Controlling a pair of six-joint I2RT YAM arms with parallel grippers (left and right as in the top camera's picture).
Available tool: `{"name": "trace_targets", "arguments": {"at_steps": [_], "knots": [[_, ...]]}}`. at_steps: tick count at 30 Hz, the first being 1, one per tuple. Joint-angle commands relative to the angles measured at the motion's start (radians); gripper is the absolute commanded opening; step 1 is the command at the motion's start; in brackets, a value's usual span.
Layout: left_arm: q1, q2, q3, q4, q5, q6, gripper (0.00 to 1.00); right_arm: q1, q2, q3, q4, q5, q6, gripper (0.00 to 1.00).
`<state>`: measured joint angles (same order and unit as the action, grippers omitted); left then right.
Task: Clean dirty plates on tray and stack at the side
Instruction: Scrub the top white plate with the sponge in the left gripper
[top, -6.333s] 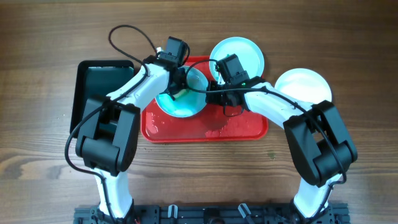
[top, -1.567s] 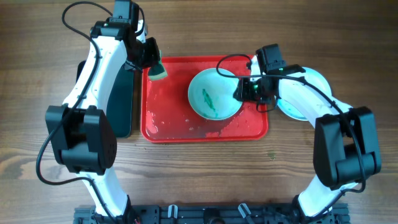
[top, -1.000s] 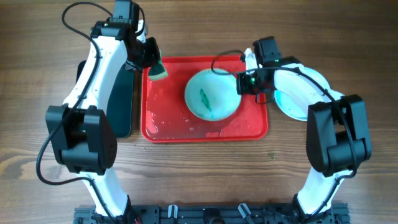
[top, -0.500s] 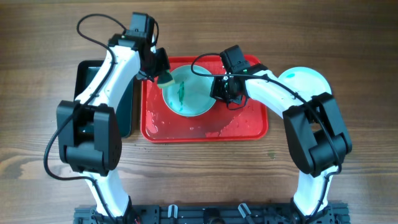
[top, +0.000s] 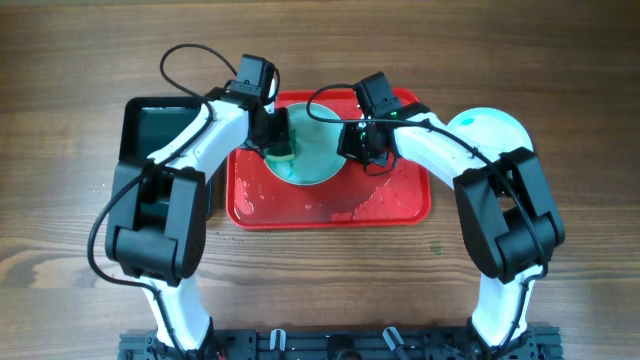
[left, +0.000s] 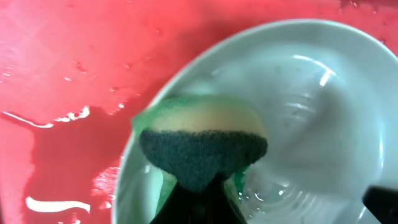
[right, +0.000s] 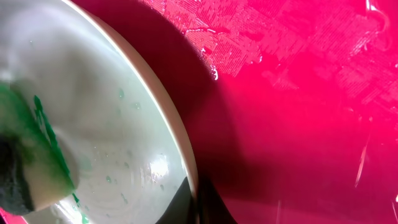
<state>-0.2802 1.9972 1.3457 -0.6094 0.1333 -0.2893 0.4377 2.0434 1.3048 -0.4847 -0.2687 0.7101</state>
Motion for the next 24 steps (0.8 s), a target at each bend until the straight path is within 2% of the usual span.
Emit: {"name": "trace_targets", "arguments": {"at_steps": [1,3,5,9,12,14,15,17,21,23,24], "knots": [[-0.051,0.000,-0.018,-0.015,0.163,0.026,0.04,-0.003,0.034,-0.008,0.002,0.006,-0.012,0.04],[-0.073,0.000,-0.018,-0.018,0.230,0.029,0.04,-0.003,0.034,-0.008,0.002,0.005,-0.016,0.04],[-0.076,0.000,-0.018,0.002,0.203,0.028,0.04,-0.003,0.034,-0.008,0.003,0.002,-0.019,0.04],[-0.074,0.000,-0.018,0.126,-0.027,-0.003,0.04,-0.003,0.034,-0.008,0.005,-0.001,-0.019,0.04],[-0.074,0.000,-0.018,0.145,-0.219,-0.095,0.04,-0.003,0.034,-0.008,0.006,-0.001,-0.019,0.04],[-0.076,0.000,-0.018,0.098,-0.218,-0.110,0.04,-0.003,0.034,-0.008,0.006,-0.001,-0.019,0.04],[-0.076,0.000,-0.018,0.075,-0.206,-0.112,0.04,-0.003,0.034,-0.008,0.006,-0.001,-0.019,0.05],[-0.076,0.000,-0.018,-0.014,-0.078,-0.100,0.04,-0.003,0.034,-0.008,0.006,-0.001,-0.019,0.04],[-0.076,0.000,-0.018,-0.040,0.322,0.142,0.04,-0.003,0.034,-0.008,0.009,-0.002,-0.019,0.04],[-0.075,0.000,-0.018,0.011,0.327,0.151,0.04,-0.003,0.034,-0.008,0.009,-0.002,-0.020,0.04],[-0.075,0.000,-0.018,0.062,0.256,0.121,0.04,-0.003,0.034,-0.008,0.009,-0.002,-0.023,0.04]]}}
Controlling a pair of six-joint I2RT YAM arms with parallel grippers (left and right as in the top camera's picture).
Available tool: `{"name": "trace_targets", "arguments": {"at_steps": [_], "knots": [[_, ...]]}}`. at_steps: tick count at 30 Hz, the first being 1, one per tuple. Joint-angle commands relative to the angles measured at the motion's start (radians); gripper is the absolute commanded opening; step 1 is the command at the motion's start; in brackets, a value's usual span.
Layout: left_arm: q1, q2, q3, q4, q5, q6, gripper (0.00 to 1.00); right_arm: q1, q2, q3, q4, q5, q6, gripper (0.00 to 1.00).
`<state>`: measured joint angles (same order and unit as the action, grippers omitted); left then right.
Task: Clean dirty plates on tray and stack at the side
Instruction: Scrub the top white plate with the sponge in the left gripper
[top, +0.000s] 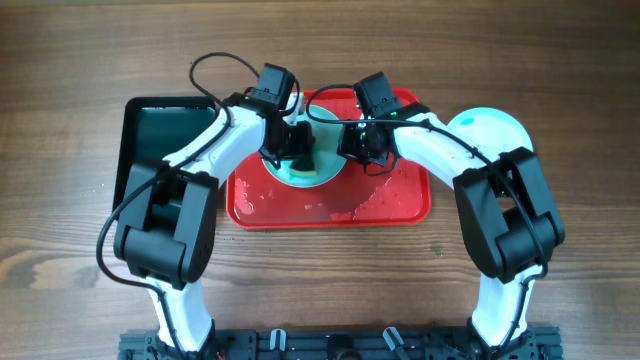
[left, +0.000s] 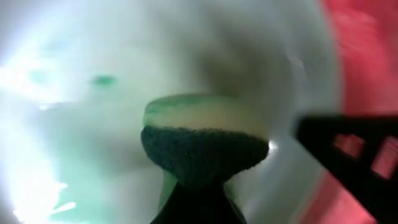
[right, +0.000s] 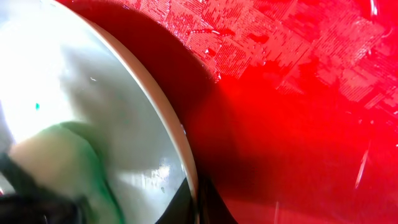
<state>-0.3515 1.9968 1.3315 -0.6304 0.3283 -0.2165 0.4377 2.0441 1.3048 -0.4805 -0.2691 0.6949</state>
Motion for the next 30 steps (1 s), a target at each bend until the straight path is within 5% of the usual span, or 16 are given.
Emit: {"name": "trace_targets", "arguments": {"at_steps": [1,5,9,11,15,19,24,27,30], "knots": [[-0.004,0.001,-0.004,0.115,-0.026,-0.014,0.04,-0.003,0.034,-0.008,0.005,-0.002,-0.008,0.04],[-0.004,0.001,-0.004,0.165,-0.422,-0.229,0.04,-0.003,0.034,-0.008,0.007,-0.005,-0.008,0.04],[-0.004,0.001,-0.004,0.050,-0.483,-0.241,0.04,-0.003,0.034,-0.008,0.009,-0.010,-0.008,0.04],[-0.005,0.001,-0.004,-0.032,-0.421,-0.206,0.04,-0.003,0.034,-0.008,0.010,-0.010,-0.013,0.04],[-0.005,0.001,-0.004,-0.126,0.174,0.162,0.04,-0.003,0.034,-0.008,0.012,-0.017,-0.015,0.04],[-0.004,0.001,-0.004,0.006,0.178,0.153,0.04,-0.003,0.034,-0.008,0.011,-0.026,-0.020,0.04],[-0.004,0.001,-0.004,0.198,-0.230,-0.042,0.04,-0.003,0.034,-0.008,0.013,-0.031,-0.026,0.04],[-0.004,0.001,-0.004,0.171,-0.502,-0.173,0.04,-0.003,0.034,-0.008,0.013,-0.031,-0.032,0.04],[-0.004,0.001,-0.004,0.056,-0.596,-0.237,0.04,-0.003,0.034,-0.008,0.013,-0.032,-0.033,0.04]]}}
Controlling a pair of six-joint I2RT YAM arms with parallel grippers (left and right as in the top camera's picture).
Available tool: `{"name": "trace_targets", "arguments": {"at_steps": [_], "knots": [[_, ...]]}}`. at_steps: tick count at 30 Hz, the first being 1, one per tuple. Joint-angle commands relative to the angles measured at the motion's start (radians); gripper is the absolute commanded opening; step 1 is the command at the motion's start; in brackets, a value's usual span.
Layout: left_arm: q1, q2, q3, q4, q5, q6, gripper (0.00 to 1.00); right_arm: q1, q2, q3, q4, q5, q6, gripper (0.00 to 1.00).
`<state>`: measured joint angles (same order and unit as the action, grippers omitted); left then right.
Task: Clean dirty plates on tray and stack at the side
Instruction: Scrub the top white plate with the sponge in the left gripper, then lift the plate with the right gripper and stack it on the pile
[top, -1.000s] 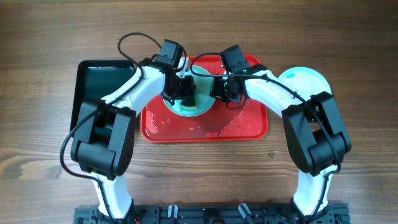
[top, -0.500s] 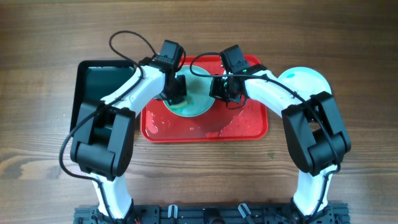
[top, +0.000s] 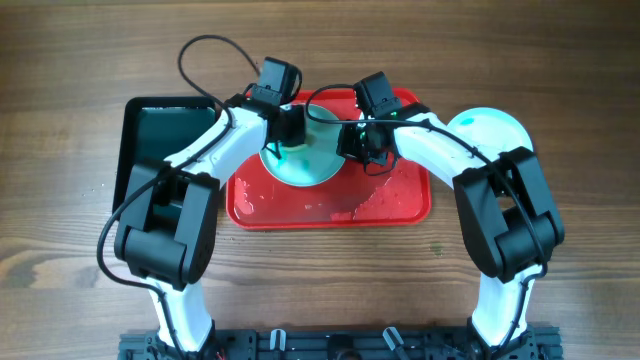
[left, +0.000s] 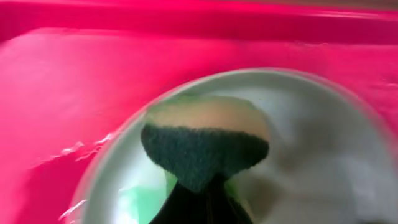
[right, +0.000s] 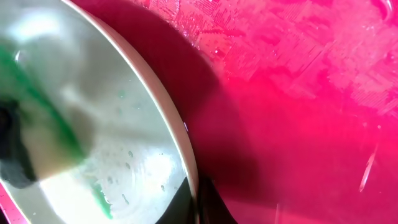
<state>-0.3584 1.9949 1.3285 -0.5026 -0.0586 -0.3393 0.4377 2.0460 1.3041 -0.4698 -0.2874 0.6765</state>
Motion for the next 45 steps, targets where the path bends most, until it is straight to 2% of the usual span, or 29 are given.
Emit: {"name": "trace_targets", "arguments": {"at_steps": [1,2,6,7,10,12,16,19,21,23,25,27,28,30,32,34,36,37,39,40,42,45], "knots": [[0.003,0.003,-0.001,-0.117,-0.189,-0.114,0.04,-0.003,0.032,-0.008,0.003,-0.013,-0.015,0.04],[0.002,0.003,-0.001,-0.167,-0.128,-0.093,0.04,-0.003,0.032,-0.008,0.003,-0.013,-0.015,0.04],[0.001,0.003,-0.001,-0.288,0.423,0.233,0.04,-0.003,0.032,-0.008,0.004,-0.038,-0.023,0.04],[0.001,0.003,-0.001,-0.295,0.507,0.276,0.04,-0.003,0.032,-0.008,0.002,-0.058,-0.023,0.04],[0.002,0.003,-0.001,-0.253,0.485,0.274,0.04,-0.003,0.032,-0.008,-0.014,-0.113,-0.026,0.04],[0.003,0.003,-0.001,-0.163,0.325,0.150,0.04,-0.003,0.032,-0.008,-0.039,-0.114,-0.026,0.04],[0.002,0.005,-0.001,-0.044,0.090,0.064,0.04,-0.003,0.032,-0.008,-0.040,-0.114,-0.031,0.04],[0.002,0.026,-0.001,-0.037,-0.097,0.061,0.04,-0.003,0.032,-0.008,-0.040,-0.114,-0.042,0.04],[0.002,0.042,-0.001,-0.085,-0.103,0.062,0.04,-0.003,0.032,-0.008,-0.040,-0.114,-0.042,0.04],[0.001,0.050,-0.001,-0.187,0.018,0.094,0.04,-0.003,0.032,-0.008,-0.040,-0.114,-0.045,0.04],[0.000,0.050,-0.001,-0.287,0.275,0.193,0.04,-0.003,0.032,-0.008,-0.040,-0.114,-0.046,0.04],[0.000,0.050,-0.001,-0.327,0.539,0.322,0.04,-0.003,0.032,-0.008,-0.039,-0.127,-0.045,0.04],[0.000,0.049,-0.001,-0.321,0.626,0.360,0.04,-0.003,0.032,-0.008,-0.040,-0.142,-0.046,0.04],[0.001,0.050,-0.001,-0.278,0.656,0.349,0.04,-0.003,0.032,-0.008,-0.043,-0.161,-0.047,0.04],[0.001,0.050,-0.001,-0.194,0.632,0.288,0.04,-0.003,0.032,-0.010,-0.047,-0.164,-0.048,0.04],[0.001,0.050,-0.001,-0.100,0.537,0.203,0.04,-0.003,0.032,-0.010,-0.047,-0.164,-0.048,0.04],[0.000,0.050,-0.001,-0.025,0.319,0.082,0.04,-0.003,0.032,-0.010,-0.048,-0.163,-0.049,0.04],[0.000,0.050,-0.001,0.006,0.149,0.005,0.05,-0.003,0.032,-0.010,-0.047,-0.162,-0.049,0.04],[0.000,0.050,-0.001,0.011,-0.090,-0.079,0.05,-0.003,0.032,-0.010,-0.047,-0.154,-0.049,0.04],[0.001,0.050,-0.001,-0.006,-0.165,-0.099,0.05,-0.003,0.032,-0.010,-0.047,-0.151,-0.049,0.04],[0.000,0.050,-0.001,-0.079,-0.219,-0.100,0.04,-0.003,0.032,-0.010,-0.046,-0.146,-0.050,0.04],[0.000,0.050,-0.001,-0.254,-0.122,-0.084,0.04,-0.003,0.032,-0.010,-0.044,-0.147,-0.053,0.04]]}}
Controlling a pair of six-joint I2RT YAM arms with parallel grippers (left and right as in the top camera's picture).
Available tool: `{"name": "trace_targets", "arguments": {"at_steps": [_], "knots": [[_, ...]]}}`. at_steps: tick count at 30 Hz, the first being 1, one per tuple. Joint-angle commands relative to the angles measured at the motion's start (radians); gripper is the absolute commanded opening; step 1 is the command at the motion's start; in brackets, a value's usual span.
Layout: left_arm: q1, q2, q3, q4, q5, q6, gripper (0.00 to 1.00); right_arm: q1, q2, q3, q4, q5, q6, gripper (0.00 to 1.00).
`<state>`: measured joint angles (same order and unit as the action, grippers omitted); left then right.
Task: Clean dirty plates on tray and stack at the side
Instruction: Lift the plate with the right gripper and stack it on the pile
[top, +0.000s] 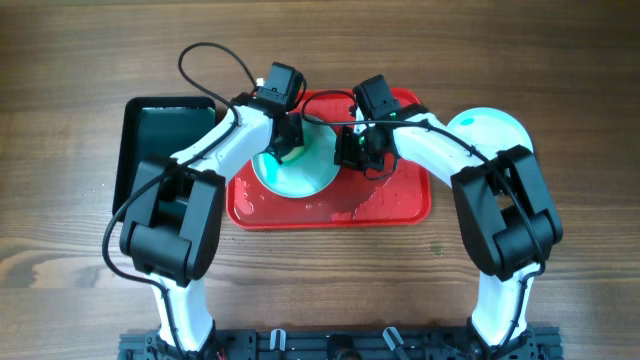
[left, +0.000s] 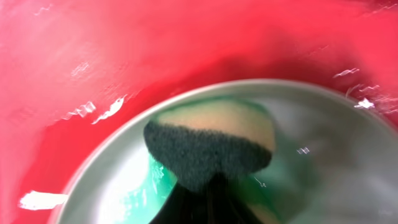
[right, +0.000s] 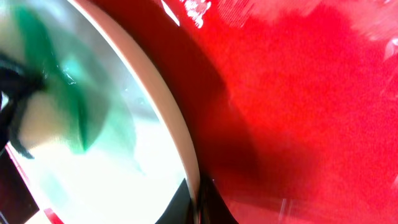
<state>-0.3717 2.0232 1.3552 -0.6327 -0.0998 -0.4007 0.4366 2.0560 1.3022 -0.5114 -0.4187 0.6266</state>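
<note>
A pale plate (top: 298, 172) lies on the red tray (top: 405, 195), tilted up at its right side. My right gripper (top: 346, 155) is shut on the plate's right rim (right: 177, 134), with one finger on each side of the edge (right: 198, 194). My left gripper (top: 284, 140) is shut on a sponge (left: 208, 144), yellow with a dark scouring face, and presses it on the plate's upper left part (left: 323, 162). Green soapy smears (right: 93, 118) cover the plate's inside.
A black bin (top: 160, 140) stands left of the tray. A clean pale plate (top: 492, 128) lies on the table right of the tray, behind my right arm. Water drops and film (top: 372, 203) cover the wet tray floor (left: 124, 50).
The sponge has gone from the plate's far edge to its upper left part. The plate sits slightly further left and nearer me. The right gripper still grips the rim.
The sponge was first at the plate's left edge, then on its middle, then at its far edge, and now on the upper left. Green smears have spread over the plate. My right gripper has held the right rim at every moment.
</note>
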Motion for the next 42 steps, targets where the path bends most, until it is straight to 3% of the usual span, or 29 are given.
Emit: {"name": "trace_targets", "arguments": {"at_steps": [1,5,7,10,13,17,20,26,28,33,37,42], "knots": [[0.014,0.021,-0.027,-0.156,-0.007,0.010,0.04,-0.002,0.022,-0.008,-0.003,-0.016,-0.008,0.04],[0.014,0.021,-0.027,-0.193,0.658,0.320,0.04,-0.002,0.022,-0.008,-0.003,-0.028,-0.021,0.04],[0.014,0.021,-0.027,-0.124,0.761,0.344,0.04,-0.002,0.022,-0.008,-0.003,-0.028,-0.021,0.04],[0.018,0.021,-0.027,0.004,0.691,0.337,0.04,-0.002,0.022,-0.008,-0.003,-0.028,-0.021,0.04],[0.021,0.021,-0.027,0.141,0.285,0.229,0.04,-0.002,0.022,-0.008,-0.002,-0.027,-0.021,0.04],[0.033,0.021,-0.027,0.093,-0.207,0.013,0.04,-0.002,0.022,-0.008,0.006,0.021,-0.021,0.04],[0.056,0.007,0.005,-0.074,-0.197,-0.087,0.04,-0.002,0.018,-0.006,0.020,0.034,-0.042,0.04],[0.134,-0.103,0.274,-0.356,-0.008,-0.077,0.04,-0.005,-0.111,-0.005,-0.090,0.282,-0.077,0.04],[0.174,-0.138,0.314,-0.360,0.067,-0.075,0.04,-0.002,-0.179,-0.005,-0.168,0.451,-0.081,0.04],[0.192,-0.122,0.302,-0.357,0.074,-0.075,0.04,0.066,-0.329,-0.005,-0.296,0.938,-0.096,0.04],[0.193,-0.110,0.292,-0.364,0.077,-0.076,0.04,0.205,-0.384,-0.005,-0.366,1.432,-0.097,0.04],[0.193,-0.110,0.292,-0.362,0.077,-0.076,0.04,0.354,-0.385,-0.005,-0.387,1.690,-0.131,0.04]]}}
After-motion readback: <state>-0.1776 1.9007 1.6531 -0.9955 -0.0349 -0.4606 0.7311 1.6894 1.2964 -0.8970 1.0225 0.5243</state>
